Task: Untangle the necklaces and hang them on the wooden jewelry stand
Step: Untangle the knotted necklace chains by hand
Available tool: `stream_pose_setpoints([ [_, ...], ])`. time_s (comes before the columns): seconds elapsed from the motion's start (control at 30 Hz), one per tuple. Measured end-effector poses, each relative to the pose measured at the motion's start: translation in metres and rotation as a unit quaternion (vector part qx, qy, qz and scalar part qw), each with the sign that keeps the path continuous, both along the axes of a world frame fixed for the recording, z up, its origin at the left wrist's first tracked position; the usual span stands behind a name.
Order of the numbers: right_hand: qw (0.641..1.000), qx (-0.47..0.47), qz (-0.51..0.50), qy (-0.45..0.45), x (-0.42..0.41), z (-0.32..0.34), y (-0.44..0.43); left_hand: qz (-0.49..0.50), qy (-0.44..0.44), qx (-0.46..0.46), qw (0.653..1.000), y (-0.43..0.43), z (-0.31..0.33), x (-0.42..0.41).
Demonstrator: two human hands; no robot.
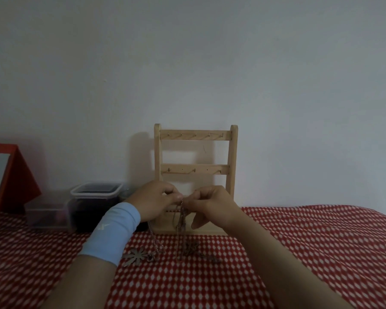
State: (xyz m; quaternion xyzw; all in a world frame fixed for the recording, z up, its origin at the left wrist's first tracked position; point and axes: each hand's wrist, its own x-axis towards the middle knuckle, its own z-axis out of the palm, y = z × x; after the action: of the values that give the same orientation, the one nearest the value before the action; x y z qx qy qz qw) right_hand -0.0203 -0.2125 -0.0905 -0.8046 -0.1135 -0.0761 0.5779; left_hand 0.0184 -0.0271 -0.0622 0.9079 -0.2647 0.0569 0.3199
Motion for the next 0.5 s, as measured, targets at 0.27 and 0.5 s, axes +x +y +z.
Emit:
stream_pose_setpoints([
  [0.27, 1.0, -0.006, 0.012, -0.001, 0.0025, 0.0031, -0.0037, -0.017, 0.0, -0.023, 1.0, -0.0012, -0.0036, 0.0008],
  [0.5, 0.996, 0.09, -0.002, 0.003, 0.0065, 0.003, -0.0024, -0.01, 0.051, 0.031, 0.998, 0.0054, -0.0045, -0.0002],
])
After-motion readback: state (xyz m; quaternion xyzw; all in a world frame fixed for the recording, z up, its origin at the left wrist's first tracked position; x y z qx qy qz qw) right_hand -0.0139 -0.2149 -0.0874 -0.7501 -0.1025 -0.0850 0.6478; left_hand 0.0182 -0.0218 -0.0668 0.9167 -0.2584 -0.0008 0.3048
